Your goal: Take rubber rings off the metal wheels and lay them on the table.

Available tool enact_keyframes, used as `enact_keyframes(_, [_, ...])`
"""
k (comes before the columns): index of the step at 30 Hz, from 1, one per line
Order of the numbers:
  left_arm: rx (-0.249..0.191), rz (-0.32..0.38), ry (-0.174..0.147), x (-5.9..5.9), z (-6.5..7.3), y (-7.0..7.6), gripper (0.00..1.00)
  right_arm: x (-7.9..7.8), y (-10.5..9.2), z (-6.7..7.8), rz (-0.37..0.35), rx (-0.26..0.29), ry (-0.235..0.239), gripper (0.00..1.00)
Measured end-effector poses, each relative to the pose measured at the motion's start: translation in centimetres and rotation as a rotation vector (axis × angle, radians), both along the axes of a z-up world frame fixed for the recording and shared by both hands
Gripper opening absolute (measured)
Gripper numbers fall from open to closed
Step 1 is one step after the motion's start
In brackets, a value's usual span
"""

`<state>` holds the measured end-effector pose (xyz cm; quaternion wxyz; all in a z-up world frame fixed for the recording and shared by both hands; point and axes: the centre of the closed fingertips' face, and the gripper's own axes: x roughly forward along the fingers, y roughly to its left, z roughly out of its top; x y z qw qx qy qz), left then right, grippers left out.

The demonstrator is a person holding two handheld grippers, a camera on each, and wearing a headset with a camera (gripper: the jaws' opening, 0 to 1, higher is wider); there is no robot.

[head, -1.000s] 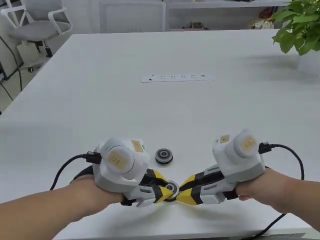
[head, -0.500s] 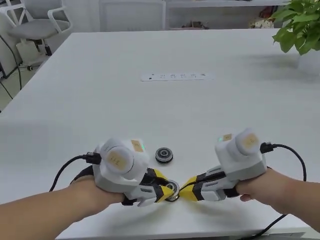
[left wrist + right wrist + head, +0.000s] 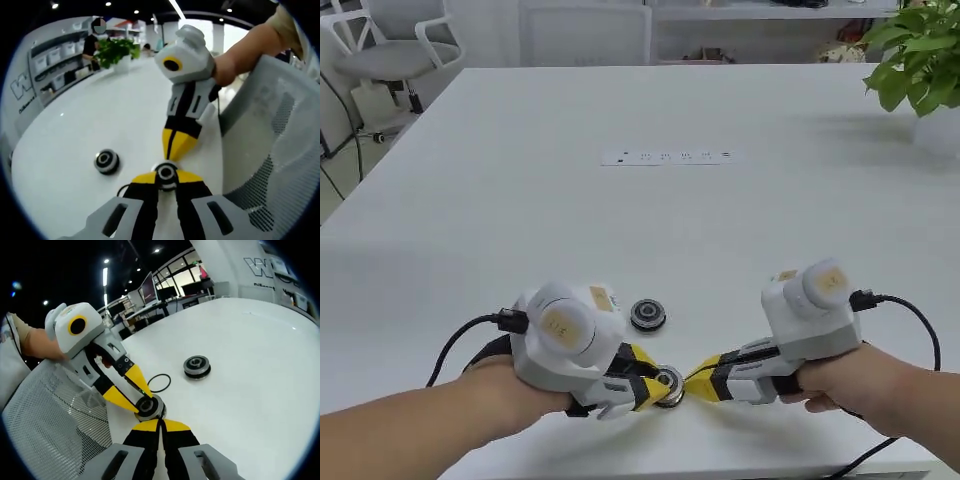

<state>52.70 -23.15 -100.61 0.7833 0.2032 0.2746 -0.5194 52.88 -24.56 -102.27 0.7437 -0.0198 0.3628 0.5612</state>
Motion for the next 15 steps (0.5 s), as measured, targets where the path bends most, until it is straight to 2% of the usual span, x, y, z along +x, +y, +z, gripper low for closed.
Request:
enact_keyframes(6, [0.002,0.001,0.001,0.0,0.0,0.0,0.12,0.1,-0.1,0.2,-0.013,0.021,0.009,0.00])
enact_keyframes(9, [0.003,0.004,0.000,0.0,0.0,0.0,0.12,0.6,0.0,1.2,-0.059,0.085,0.038,0.00])
enact_keyframes(15, [0.004,0.008,0.000,0.0,0.0,0.0,0.12,0.4,0.2,1.2,-0.056,0.086,0.043,0.00])
